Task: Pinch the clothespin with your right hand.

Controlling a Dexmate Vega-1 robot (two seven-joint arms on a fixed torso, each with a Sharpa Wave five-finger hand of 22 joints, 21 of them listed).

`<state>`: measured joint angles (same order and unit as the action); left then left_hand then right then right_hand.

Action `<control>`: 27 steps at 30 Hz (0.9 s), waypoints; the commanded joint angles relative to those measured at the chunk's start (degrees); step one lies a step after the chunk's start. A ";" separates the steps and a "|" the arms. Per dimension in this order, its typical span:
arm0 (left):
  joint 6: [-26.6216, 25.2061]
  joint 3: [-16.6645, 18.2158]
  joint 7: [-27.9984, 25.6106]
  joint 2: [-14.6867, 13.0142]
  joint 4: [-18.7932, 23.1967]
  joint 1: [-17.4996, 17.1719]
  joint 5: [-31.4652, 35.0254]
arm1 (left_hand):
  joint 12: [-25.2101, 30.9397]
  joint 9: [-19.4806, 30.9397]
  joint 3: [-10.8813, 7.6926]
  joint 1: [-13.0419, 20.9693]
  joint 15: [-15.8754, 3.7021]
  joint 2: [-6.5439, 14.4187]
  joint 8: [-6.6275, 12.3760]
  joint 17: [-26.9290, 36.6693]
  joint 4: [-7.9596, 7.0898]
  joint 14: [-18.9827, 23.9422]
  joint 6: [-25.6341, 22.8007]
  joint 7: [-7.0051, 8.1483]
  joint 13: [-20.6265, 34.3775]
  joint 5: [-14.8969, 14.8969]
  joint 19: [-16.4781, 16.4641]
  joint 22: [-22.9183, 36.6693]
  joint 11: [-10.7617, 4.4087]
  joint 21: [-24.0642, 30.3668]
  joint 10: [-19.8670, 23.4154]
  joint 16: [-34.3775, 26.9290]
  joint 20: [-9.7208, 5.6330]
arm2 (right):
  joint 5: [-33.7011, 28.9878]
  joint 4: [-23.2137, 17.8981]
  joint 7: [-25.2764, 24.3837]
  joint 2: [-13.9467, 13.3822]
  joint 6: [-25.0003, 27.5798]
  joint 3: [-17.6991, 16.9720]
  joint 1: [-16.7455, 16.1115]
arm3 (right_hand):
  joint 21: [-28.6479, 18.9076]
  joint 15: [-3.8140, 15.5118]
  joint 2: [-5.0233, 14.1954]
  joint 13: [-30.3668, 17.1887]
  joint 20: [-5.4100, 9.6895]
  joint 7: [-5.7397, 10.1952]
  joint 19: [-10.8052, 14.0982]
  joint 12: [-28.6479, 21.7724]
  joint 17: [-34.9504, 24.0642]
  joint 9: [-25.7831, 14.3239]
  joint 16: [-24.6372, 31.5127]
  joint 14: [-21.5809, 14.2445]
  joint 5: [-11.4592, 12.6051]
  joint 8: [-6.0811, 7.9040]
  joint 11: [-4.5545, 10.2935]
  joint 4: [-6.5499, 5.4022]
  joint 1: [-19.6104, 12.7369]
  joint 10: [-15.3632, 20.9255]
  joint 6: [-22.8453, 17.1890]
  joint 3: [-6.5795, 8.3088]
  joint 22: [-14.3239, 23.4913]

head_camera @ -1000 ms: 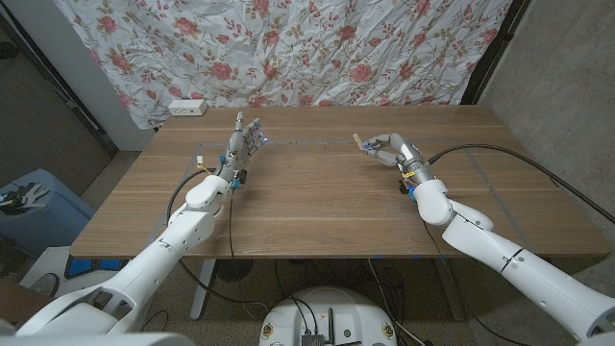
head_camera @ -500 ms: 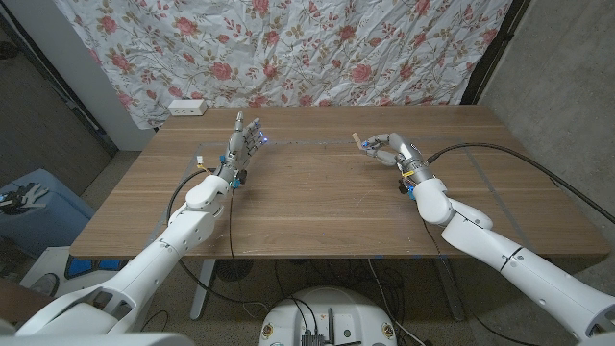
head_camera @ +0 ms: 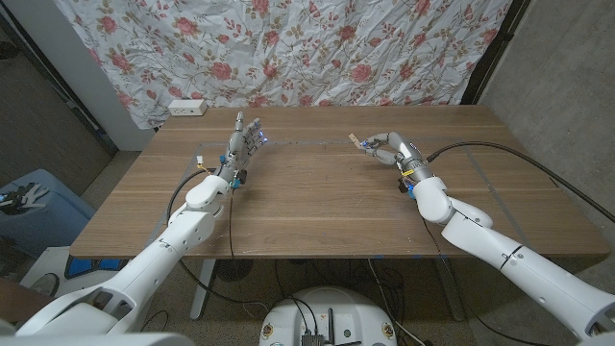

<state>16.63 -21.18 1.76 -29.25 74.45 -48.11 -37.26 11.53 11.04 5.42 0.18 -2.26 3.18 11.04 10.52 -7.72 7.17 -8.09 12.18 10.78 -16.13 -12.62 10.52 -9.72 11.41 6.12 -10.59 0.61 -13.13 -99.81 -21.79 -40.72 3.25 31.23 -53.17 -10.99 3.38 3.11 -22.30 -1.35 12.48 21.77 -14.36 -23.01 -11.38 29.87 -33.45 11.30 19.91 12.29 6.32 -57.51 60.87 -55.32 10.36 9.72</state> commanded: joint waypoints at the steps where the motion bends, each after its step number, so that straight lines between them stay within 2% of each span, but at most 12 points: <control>1: -0.02 -0.01 -0.01 0.01 0.00 0.01 0.01 | 0.32 0.28 -0.04 0.04 -0.35 0.32 0.35 0.21 -0.33 0.51 -0.01 0.50 0.12 -0.45 -0.38 0.14 -0.38 0.43 0.08 -0.29 -0.08 | 0.11 0.23 0.38 0.27 0.38 0.23 0.46 | -0.01 7.93 -0.23 -0.15 -0.33 0.09 0.19 0.38 -0.17 -0.22 -0.09 0.17 -0.03 -0.11 -0.02 -0.03 0.70 -0.31 0.29 -0.15 0.19; 16: -0.03 -0.01 -0.02 0.01 0.01 0.01 0.01 | 0.33 0.28 -0.04 0.04 -0.38 0.32 0.35 0.21 -0.33 0.52 -0.01 0.50 0.12 -0.45 -0.37 0.14 -0.39 0.42 0.11 -0.30 -0.07 | -0.04 0.67 -0.28 0.49 0.40 0.36 0.58 | -0.11 8.20 0.28 -0.46 -0.35 0.07 0.27 0.25 -0.62 -0.21 0.08 0.17 0.09 -0.08 0.02 0.30 0.71 -0.30 -0.23 -0.06 0.19; 23: -0.03 -0.01 -0.02 0.02 0.01 0.01 0.01 | 0.36 0.28 -0.04 0.04 -0.32 0.31 0.36 0.21 -0.32 0.48 -0.02 0.50 0.12 -0.45 -0.38 0.14 -0.32 0.42 0.18 -0.28 -0.03 | 0.45 1.72 0.52 0.23 -1.13 0.45 1.27 | -0.13 7.69 -0.90 -0.20 -1.13 0.05 0.08 1.64 -0.62 -0.06 -0.79 0.94 -0.10 -1.76 -0.18 -0.27 3.63 -3.46 2.84 -1.36 0.22; 27: -0.02 -0.01 -0.02 0.02 0.01 0.01 0.01 | 0.36 0.28 -0.04 0.04 -0.35 0.31 0.36 0.21 -0.32 0.49 -0.03 0.50 0.12 -0.46 -0.37 0.14 -0.35 0.42 0.18 -0.29 -0.09 | 0.94 2.01 1.40 -0.06 -1.35 0.36 1.57 | -0.11 7.60 -1.64 -0.05 -1.68 -0.08 -0.28 2.43 -0.87 0.03 -1.47 2.49 0.06 -3.19 -0.15 -0.31 5.15 -5.87 5.35 -2.13 0.24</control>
<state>16.63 -21.19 1.75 -29.23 74.45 -48.10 -37.25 11.53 11.05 5.42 0.18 -2.26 3.18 11.04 10.52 -7.72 7.17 -8.09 12.18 10.78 -16.13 -12.62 10.52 -9.72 11.41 6.12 -10.60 0.61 -13.04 -98.76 -21.83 -40.32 3.24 31.56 -52.32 -11.00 2.88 1.66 -22.35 -2.61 12.51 21.61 -12.40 -23.54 -11.25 28.98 -31.88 11.30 17.31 12.08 6.11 -53.20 56.11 -51.00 8.80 9.72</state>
